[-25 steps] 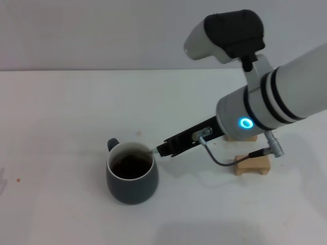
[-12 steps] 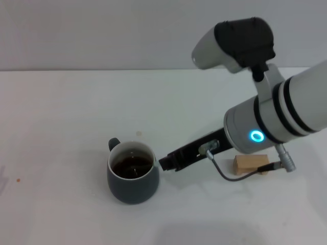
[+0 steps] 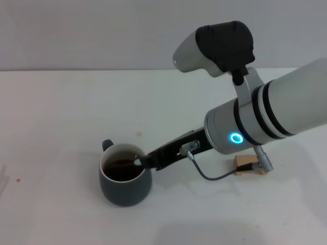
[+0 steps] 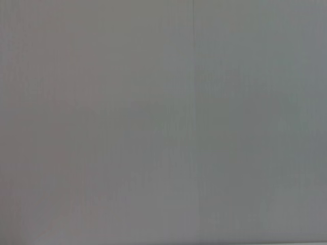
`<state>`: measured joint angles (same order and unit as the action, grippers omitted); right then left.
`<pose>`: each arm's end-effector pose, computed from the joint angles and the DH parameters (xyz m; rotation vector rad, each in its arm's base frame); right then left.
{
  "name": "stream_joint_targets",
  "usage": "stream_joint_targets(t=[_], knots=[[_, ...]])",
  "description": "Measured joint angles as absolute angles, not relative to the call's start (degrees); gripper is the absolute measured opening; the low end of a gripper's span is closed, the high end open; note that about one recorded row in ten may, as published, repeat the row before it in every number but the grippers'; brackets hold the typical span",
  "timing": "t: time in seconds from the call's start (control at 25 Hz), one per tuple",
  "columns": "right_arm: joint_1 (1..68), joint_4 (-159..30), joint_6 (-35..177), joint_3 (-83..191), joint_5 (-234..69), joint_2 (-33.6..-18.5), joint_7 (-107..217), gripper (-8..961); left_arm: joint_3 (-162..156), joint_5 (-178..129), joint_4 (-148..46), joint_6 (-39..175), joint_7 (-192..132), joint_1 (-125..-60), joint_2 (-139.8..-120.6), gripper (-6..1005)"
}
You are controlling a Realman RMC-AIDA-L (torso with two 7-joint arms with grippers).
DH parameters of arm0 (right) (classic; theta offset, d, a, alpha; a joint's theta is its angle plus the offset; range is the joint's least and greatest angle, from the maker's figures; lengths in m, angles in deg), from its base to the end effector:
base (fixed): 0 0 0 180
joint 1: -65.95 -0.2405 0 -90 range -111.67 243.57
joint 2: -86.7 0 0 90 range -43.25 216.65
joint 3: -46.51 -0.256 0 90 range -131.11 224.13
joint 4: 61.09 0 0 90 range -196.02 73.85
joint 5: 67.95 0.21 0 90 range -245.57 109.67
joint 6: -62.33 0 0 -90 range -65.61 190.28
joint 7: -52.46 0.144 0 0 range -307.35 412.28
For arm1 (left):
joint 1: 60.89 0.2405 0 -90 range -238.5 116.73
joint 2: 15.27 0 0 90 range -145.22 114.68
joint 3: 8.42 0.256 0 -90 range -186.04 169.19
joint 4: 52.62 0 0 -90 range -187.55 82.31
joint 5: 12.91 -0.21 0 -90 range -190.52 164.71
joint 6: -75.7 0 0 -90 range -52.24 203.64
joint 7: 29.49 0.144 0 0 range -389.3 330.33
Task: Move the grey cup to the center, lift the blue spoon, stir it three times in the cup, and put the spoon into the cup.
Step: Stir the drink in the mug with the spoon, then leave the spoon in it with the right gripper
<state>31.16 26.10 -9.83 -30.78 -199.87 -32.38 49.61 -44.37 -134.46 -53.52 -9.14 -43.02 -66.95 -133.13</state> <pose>0.0708 0.3180 -0.0693 -2.6840 1.1188 -0.0218 -0.4085 0.1892 0.0245 -1.4647 -0.5701 -0.5836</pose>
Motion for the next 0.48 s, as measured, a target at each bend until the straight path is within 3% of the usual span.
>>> stream_joint_targets(t=[0.4,0.48], knots=[[30.9,24.0,-9.1,-31.2,-197.3,-32.3,46.4,176,-44.4,-134.5,-53.5,-9.1,-43.0,-67.0,-133.13,855],[30.9,24.0,-9.1,-31.2,-197.2,-32.3,46.4,222,-44.4,-134.5,-53.5,-9.1,-43.0,-67.0,-133.13,855]])
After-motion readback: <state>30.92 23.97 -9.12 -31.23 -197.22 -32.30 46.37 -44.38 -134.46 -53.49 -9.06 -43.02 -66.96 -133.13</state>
